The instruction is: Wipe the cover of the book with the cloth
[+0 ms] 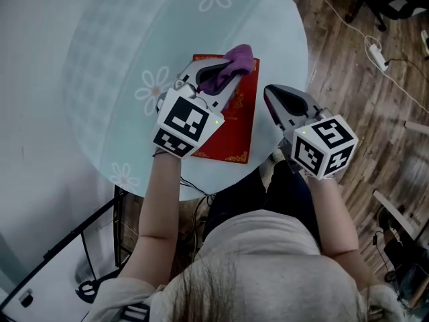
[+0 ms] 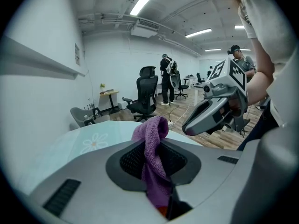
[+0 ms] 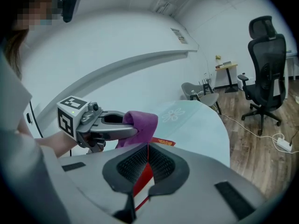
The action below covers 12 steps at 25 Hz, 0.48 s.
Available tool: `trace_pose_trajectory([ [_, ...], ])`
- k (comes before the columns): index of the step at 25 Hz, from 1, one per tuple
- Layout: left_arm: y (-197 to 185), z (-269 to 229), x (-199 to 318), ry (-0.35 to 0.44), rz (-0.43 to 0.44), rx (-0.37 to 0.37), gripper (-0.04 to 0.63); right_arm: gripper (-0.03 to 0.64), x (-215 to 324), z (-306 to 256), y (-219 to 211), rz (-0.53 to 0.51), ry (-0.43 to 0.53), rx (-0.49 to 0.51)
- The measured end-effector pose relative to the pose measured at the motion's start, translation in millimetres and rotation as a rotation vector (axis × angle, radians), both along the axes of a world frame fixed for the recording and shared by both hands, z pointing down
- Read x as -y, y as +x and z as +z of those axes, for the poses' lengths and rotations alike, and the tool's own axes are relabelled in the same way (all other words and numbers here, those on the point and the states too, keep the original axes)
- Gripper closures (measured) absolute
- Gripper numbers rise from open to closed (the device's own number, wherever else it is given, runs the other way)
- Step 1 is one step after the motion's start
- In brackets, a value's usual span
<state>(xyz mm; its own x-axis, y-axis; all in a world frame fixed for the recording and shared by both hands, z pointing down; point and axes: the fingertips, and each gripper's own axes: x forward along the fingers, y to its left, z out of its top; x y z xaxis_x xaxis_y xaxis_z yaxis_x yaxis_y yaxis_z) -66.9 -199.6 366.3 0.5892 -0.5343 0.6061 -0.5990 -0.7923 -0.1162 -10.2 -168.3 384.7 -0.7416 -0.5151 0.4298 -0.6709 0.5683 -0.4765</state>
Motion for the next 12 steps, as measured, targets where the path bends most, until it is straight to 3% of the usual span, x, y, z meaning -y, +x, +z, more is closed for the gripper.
trace_pose_trajectory([
  [12,20,31,23,0.002,0.125,0.077,0.514,0.594,8,13,10,0.073,-0.035,0.000],
])
